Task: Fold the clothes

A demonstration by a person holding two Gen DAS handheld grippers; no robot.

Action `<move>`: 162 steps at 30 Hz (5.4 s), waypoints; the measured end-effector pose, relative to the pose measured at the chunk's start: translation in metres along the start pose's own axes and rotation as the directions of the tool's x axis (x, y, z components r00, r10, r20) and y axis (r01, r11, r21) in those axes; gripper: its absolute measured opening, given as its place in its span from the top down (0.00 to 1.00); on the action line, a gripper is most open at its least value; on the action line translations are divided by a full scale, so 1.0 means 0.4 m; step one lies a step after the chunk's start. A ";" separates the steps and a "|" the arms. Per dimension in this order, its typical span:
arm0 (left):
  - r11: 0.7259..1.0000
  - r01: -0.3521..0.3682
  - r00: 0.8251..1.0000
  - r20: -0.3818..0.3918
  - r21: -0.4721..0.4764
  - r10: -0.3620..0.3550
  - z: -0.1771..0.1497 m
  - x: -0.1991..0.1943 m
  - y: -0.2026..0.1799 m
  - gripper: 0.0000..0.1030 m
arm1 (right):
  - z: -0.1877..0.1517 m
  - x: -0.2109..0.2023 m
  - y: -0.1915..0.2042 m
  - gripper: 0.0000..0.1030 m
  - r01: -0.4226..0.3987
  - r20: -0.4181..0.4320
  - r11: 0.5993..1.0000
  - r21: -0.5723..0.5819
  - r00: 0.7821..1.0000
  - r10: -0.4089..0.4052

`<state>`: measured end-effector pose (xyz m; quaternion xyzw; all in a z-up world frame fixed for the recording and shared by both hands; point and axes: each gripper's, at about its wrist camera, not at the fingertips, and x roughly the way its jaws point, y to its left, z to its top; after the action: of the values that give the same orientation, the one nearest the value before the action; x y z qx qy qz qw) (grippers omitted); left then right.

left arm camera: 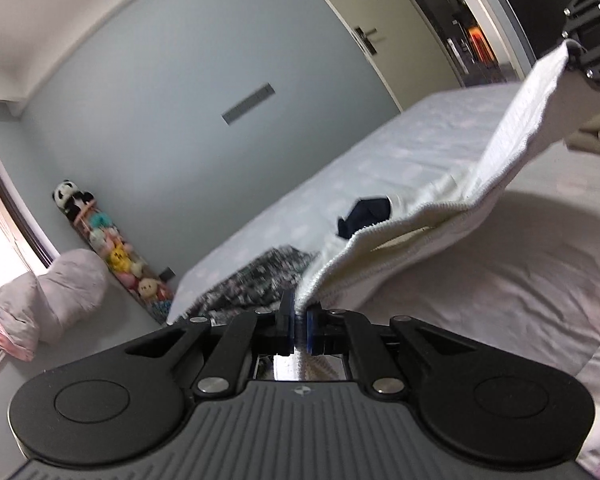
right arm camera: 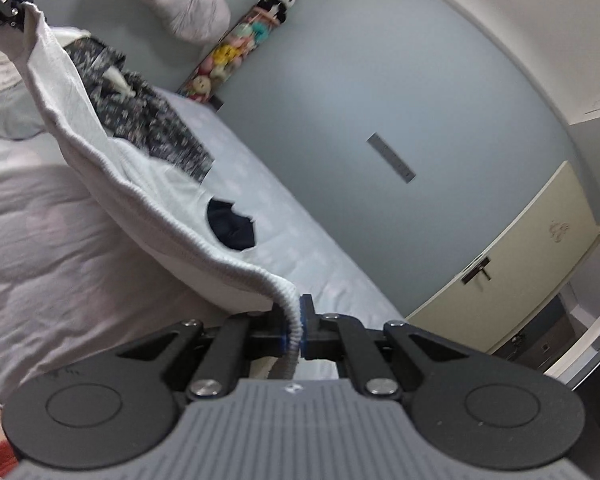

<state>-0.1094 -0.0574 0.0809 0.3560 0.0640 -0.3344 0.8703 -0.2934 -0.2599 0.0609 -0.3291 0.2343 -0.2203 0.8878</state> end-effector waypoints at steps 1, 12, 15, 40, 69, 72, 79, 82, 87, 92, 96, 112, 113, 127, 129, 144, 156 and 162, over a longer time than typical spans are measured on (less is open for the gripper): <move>1.000 -0.002 1.000 0.006 0.002 0.002 0.005 -0.016 0.002 0.97 | 0.002 -0.019 -0.005 0.94 0.004 0.006 1.000 0.002 1.000 -0.004; 0.999 -0.011 0.997 0.075 0.030 0.008 0.030 -0.160 0.028 0.97 | 0.024 -0.220 -0.016 0.94 0.040 0.050 0.999 -0.022 0.998 -0.039; 1.000 -0.005 0.994 0.108 0.003 0.005 0.043 -0.187 0.057 0.97 | 0.043 -0.274 -0.020 0.94 0.061 0.060 0.997 -0.051 0.997 -0.057; 0.968 0.060 0.992 -0.123 0.244 -0.030 0.114 0.275 0.066 0.97 | 0.046 0.101 -0.084 0.94 -0.080 0.016 0.981 -0.177 0.996 0.084; 0.944 0.324 0.859 -0.438 0.062 -0.266 -0.147 1.026 -0.059 0.90 | -0.150 0.930 0.081 0.94 -0.400 -0.317 0.916 0.037 0.865 0.390; 0.954 0.300 0.870 -0.417 0.021 -0.264 -0.155 1.029 -0.042 0.82 | -0.165 0.917 0.082 0.89 -0.392 -0.321 0.917 0.070 0.862 0.393; 0.986 0.164 0.914 -0.371 -0.031 -0.164 -0.118 0.914 0.042 0.55 | -0.124 0.919 0.004 0.57 -0.324 -0.327 0.940 0.105 0.882 0.340; 0.986 0.133 0.919 -0.361 -0.097 -0.159 -0.104 0.856 0.091 0.52 | -0.113 0.897 -0.031 0.46 -0.303 -0.342 0.943 0.141 0.879 0.333; 0.976 0.115 0.922 -0.346 -0.184 -0.174 -0.100 0.744 0.134 0.49 | -0.089 0.873 -0.120 0.45 -0.270 -0.358 0.896 0.352 0.846 0.396; 0.973 0.116 0.919 -0.349 -0.200 -0.181 -0.127 0.622 0.121 0.49 | -0.071 0.814 -0.178 0.39 -0.208 -0.369 0.885 0.416 0.851 0.374; 0.964 0.111 0.912 -0.361 -0.244 -0.196 -0.169 0.548 0.108 0.49 | -0.084 0.768 -0.229 0.39 -0.082 -0.420 0.917 0.390 0.870 0.257; 0.797 -0.019 0.920 -0.323 -0.604 -0.223 -0.360 0.410 0.098 0.48 | -0.331 0.499 -0.203 0.45 -0.026 -0.311 0.658 0.753 0.867 0.390; 0.781 -0.019 0.916 -0.323 -0.624 -0.236 -0.374 0.413 0.095 0.48 | -0.357 0.496 -0.191 0.47 -0.015 -0.311 0.624 0.781 0.857 0.410; 0.558 0.059 0.861 -0.241 -0.828 -0.448 -0.524 0.454 0.127 0.48 | -0.483 0.535 -0.137 0.49 -0.008 -0.235 0.379 0.925 0.771 0.591; 0.491 0.093 0.859 -0.180 -0.866 -0.479 -0.533 0.473 0.133 0.48 | -0.496 0.546 -0.137 0.49 -0.018 -0.203 0.332 0.943 0.759 0.618; 0.554 0.172 0.862 -0.148 -0.814 -0.484 -0.415 0.441 0.197 0.95 | -0.396 0.398 -0.245 0.95 -0.104 -0.120 0.343 0.933 0.811 0.573; 0.599 0.058 0.805 -0.318 -0.798 -0.501 -0.510 0.534 0.126 0.95 | -0.480 0.514 -0.130 0.95 0.012 -0.386 0.521 0.853 0.687 0.616; 0.632 0.020 0.829 -0.340 -0.775 -0.444 -0.497 0.488 0.145 0.76 | -0.482 0.495 -0.141 0.66 0.084 -0.447 0.554 0.828 0.694 0.564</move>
<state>0.1022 0.0000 -0.1007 0.0314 0.4655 -0.2875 0.8364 -0.2579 -0.4993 -0.0837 0.2480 0.4595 -0.2686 0.8094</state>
